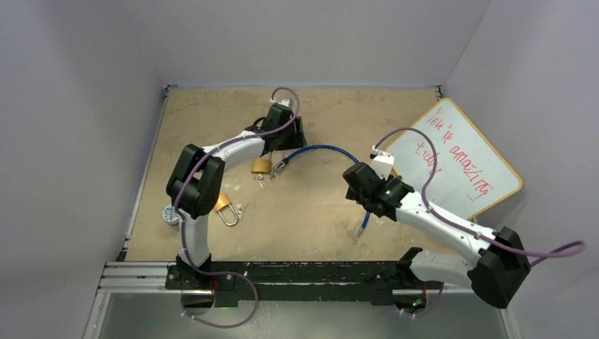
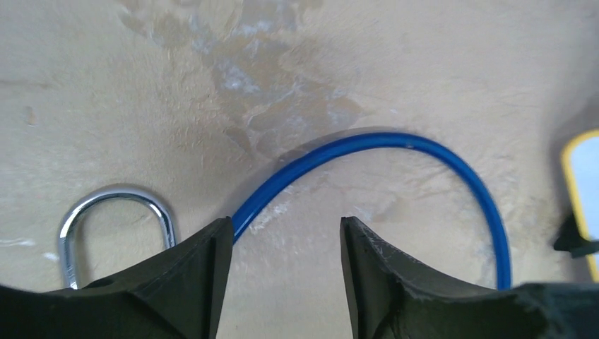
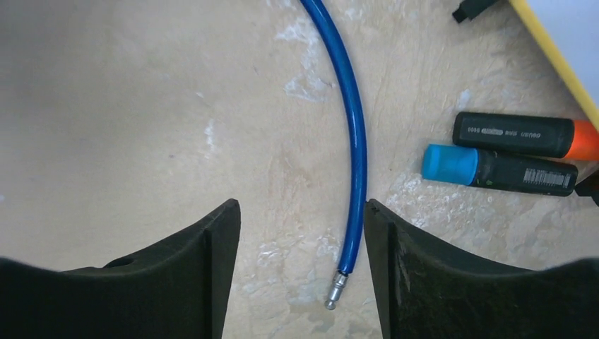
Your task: Unlock with the key
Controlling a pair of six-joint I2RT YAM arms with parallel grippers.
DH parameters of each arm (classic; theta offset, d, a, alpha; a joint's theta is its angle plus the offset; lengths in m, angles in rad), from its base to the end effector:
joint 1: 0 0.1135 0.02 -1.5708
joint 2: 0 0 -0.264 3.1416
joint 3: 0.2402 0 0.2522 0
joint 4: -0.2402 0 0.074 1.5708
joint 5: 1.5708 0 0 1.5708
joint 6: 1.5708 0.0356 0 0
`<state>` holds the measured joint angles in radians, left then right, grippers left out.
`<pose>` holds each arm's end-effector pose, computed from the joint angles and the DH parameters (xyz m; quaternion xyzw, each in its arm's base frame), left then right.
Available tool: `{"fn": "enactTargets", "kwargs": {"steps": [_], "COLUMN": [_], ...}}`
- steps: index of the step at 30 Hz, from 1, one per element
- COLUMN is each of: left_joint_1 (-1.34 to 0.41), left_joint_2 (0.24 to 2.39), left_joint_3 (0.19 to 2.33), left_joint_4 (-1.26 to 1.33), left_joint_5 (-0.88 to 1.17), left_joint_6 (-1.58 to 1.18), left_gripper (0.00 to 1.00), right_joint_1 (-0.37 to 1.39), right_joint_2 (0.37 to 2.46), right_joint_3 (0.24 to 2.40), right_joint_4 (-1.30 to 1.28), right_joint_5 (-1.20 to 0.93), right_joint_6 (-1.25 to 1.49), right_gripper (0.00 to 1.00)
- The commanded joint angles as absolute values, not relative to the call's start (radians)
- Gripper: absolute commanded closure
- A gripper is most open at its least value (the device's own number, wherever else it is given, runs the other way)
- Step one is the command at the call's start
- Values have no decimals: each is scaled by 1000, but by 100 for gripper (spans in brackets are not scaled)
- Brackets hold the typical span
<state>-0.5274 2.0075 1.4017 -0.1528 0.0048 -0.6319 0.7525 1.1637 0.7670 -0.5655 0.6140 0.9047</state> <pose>0.3859 -0.2250 0.1872 -0.0470 0.9175 -0.2182 0.3293 0.1772 0.1378 0.2320 0.1594 0.8999 0.0156 0.4055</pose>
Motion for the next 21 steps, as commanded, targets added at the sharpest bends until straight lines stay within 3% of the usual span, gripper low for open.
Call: {"fn": "enactTargets", "kwargs": {"steps": [1,6,14,16,18,21], "left_joint_1": [-513,-512,-512,-512,-512,-512], "left_joint_2": [1781,1547,1087,993,913,833], "left_joint_3": [1396,1301,1010,965,934,907], "left_joint_4": [-157,-268,-416,-440,-466,-482], "left_joint_5": [-42,-125,-109,-96,-85,-61], "left_joint_6": [-539,-504,-538,-528,-521,-525], "left_gripper": [40,37,32,30,29,27], "right_joint_1": [750,750,750,751,750,751], "right_joint_2": [1056,926,899,911,932,974], "right_joint_3": [846,815,789,799,815,831], "right_joint_4": [-615,-472,-398,-405,-419,-414], "right_joint_5": [691,566,387,375,376,388], "right_joint_6": [903,844,876,890,898,903], "right_gripper": [33,31,22,18,3,1]}}
